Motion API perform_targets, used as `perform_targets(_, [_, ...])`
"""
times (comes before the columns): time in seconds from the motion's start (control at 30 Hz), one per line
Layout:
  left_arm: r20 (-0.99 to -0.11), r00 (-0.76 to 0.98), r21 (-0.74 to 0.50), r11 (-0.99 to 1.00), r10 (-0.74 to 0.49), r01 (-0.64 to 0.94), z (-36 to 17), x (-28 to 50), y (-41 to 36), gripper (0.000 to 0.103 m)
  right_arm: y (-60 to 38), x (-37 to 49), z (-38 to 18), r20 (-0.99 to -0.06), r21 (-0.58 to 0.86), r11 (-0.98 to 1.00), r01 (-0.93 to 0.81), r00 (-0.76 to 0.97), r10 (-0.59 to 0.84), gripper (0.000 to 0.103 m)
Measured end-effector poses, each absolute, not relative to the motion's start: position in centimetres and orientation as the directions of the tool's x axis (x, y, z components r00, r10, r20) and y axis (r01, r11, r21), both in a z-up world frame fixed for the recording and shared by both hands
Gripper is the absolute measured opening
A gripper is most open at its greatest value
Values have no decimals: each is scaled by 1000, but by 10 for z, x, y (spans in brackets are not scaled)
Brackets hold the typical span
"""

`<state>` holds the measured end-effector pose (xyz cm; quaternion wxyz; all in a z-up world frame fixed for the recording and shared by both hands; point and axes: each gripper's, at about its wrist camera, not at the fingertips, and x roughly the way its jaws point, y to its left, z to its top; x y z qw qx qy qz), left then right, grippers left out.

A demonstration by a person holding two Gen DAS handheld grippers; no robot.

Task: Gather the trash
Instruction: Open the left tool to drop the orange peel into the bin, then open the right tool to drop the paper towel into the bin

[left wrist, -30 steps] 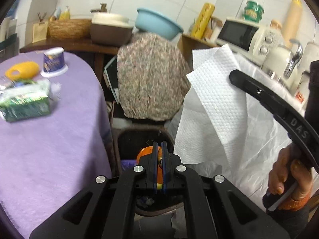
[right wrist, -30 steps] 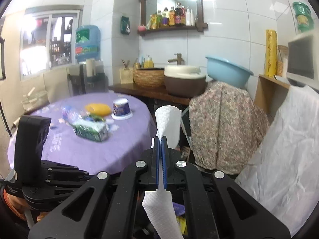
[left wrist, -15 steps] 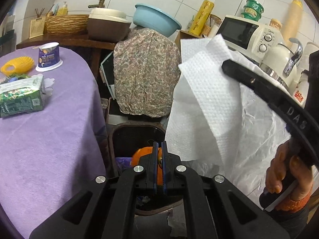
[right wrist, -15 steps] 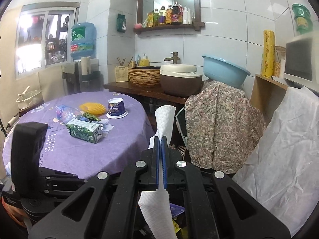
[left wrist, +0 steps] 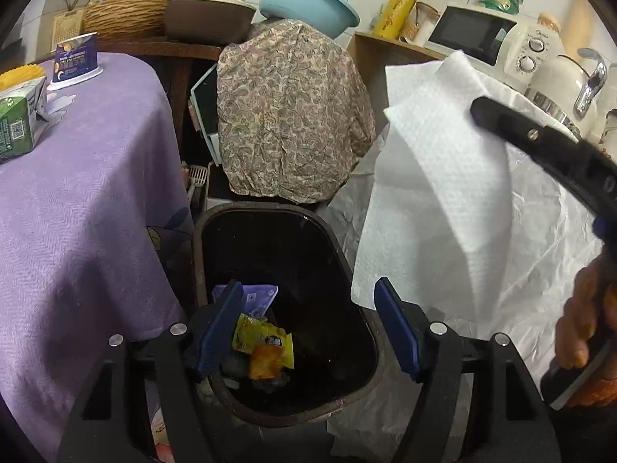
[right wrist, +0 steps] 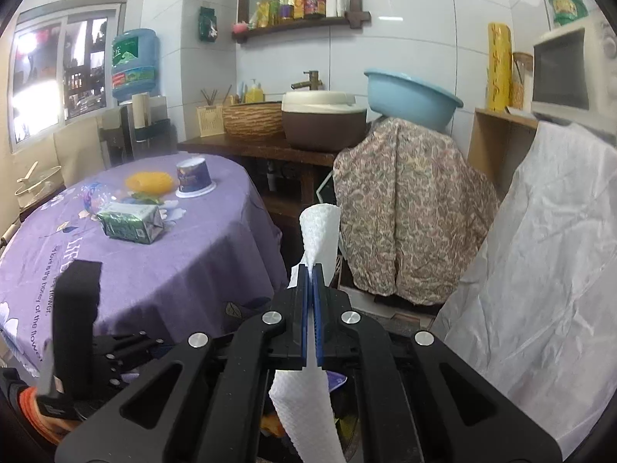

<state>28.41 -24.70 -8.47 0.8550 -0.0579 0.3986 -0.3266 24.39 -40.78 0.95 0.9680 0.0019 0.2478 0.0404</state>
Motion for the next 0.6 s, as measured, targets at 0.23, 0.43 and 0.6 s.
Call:
perform_targets(0.23, [-601,523,-324,783,-604,531,-63,269,-230,75,-413,257,-29,-541,70,996,-63,836,91,3])
perform_targets(0.43, [-556,535,-358,764,-637,537,-42,264,-215,80,-409,266,-52,-579,101,993,-60,808,108,3])
perform_targets(0.6, [-525,552,-385,759,-648,525,-25,263,-199,82,-401,272,-72,-614,115,991,-72,779,128,3])
